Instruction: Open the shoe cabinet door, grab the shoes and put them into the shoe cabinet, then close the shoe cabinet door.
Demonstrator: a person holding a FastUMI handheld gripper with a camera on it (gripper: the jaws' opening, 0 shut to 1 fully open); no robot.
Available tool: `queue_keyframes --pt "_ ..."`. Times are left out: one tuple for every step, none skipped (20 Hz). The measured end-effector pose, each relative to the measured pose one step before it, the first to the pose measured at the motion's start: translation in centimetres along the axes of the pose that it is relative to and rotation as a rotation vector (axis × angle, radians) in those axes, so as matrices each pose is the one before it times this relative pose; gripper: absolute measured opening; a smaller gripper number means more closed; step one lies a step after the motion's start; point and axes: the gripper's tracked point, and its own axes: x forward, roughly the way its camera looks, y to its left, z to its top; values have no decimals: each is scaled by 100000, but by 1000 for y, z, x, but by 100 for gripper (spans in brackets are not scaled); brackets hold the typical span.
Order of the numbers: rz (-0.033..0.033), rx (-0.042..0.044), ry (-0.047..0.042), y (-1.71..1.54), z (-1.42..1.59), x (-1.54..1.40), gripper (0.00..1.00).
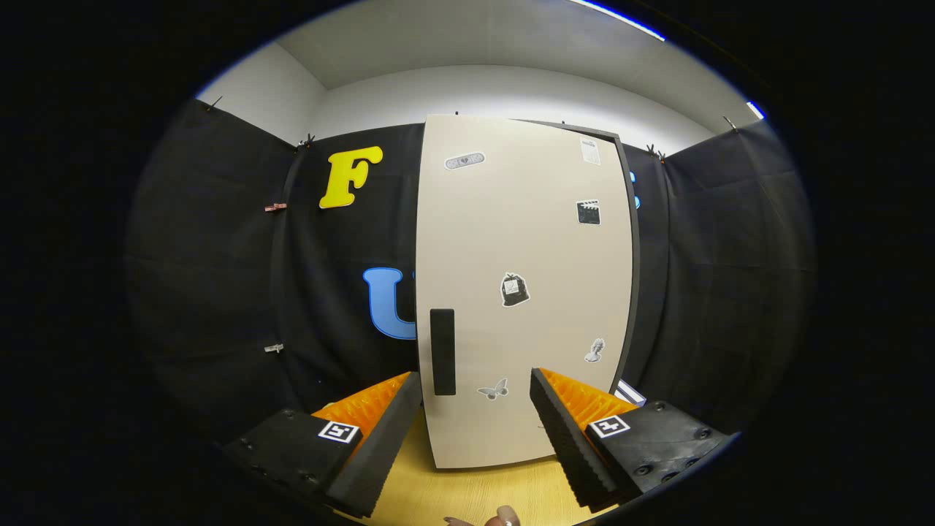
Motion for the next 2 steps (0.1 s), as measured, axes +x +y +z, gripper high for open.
queue_keyframes --pt "85 370 133 -50 -76 -79 98" --pt "70 243 17 8 40 -100 98"
